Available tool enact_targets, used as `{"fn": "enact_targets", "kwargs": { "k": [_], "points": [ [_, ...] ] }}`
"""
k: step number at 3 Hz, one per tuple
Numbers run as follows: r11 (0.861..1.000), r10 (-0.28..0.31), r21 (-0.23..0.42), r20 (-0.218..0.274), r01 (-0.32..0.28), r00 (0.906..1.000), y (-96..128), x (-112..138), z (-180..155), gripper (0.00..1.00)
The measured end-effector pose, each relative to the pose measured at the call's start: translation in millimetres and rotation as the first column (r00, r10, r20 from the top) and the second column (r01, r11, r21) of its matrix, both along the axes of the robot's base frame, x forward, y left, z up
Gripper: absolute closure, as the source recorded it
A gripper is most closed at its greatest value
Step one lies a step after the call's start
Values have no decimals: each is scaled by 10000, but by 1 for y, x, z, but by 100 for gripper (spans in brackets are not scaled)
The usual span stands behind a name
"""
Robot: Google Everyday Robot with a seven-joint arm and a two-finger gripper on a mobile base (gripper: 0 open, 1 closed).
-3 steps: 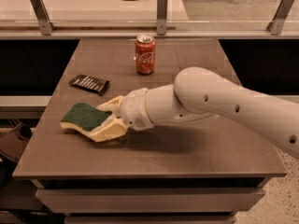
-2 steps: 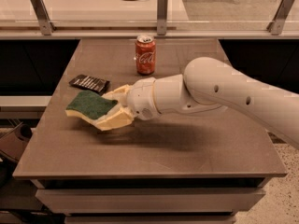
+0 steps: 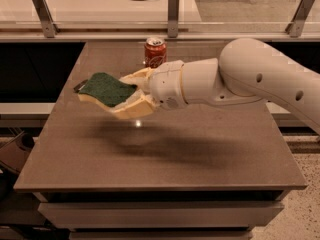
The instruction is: Pick sponge
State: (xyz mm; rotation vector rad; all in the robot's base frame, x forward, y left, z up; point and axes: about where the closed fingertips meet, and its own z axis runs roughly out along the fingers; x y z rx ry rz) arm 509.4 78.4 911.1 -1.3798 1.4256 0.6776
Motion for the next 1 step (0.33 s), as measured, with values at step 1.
{"fn": "enact_targets", "kwargs": {
  "k": [1],
  "points": [
    [9995,-304,-72,632,309,9975,-13,-7,29,100]
  ]
}}
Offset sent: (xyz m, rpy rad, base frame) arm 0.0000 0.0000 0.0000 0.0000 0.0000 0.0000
